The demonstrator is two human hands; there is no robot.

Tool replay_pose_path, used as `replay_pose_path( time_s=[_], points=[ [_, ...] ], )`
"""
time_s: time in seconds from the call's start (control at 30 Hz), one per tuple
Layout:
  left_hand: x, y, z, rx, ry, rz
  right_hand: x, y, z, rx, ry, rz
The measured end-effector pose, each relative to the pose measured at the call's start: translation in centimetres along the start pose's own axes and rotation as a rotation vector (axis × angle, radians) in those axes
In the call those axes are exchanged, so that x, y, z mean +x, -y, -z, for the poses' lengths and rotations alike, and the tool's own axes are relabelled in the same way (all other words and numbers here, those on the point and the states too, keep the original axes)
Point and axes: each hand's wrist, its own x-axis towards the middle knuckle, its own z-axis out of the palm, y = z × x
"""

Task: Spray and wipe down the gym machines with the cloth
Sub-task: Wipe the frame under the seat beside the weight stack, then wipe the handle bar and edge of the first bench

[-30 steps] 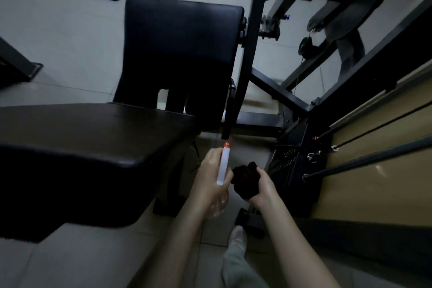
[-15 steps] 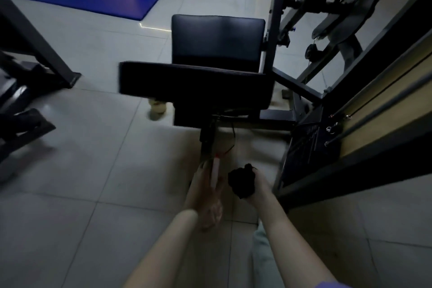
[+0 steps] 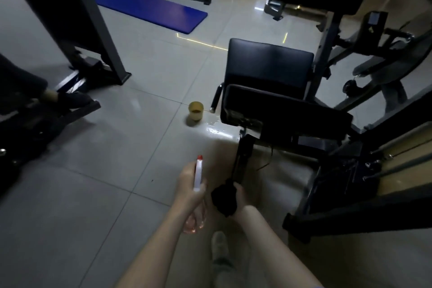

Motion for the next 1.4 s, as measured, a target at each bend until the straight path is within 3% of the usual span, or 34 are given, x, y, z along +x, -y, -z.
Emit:
replay_pose_path(
  time_s=[0.23, 0.37, 0.7, 0.9, 1.13, 1.4],
  points=[
    [7.9, 2.6, 5.3, 0.037, -0.028, 0.015, 2.2, 2.1, -10.8, -0.166, 0.037, 0.045],
    [13.2, 3.2, 7.7, 0.119, 0.026, 0.014, 4.8, 4.4, -16.1, -0.135, 0.085, 0.099],
    [27.3, 5.5, 9.9, 0.033, 0.244, 0.046, 10.1, 10.1, -25.5, 0.058, -0.069, 0.081],
    [37.9, 9.0, 8.2, 0.033, 0.422, -0.091, 16.0, 12.2, -29.9, 0.207, -0.217, 0.054],
    [48.0, 12.4, 4.6, 0.17, 0.859, -0.253, 21.0, 15.4, -32.2, 0.451, -0.474, -0.041],
    [53.3, 15.8, -4.1, 0.182, 0.99, -0.405, 28.8, 16.6, -29.4, 0.63, -0.545, -0.02]
  ],
)
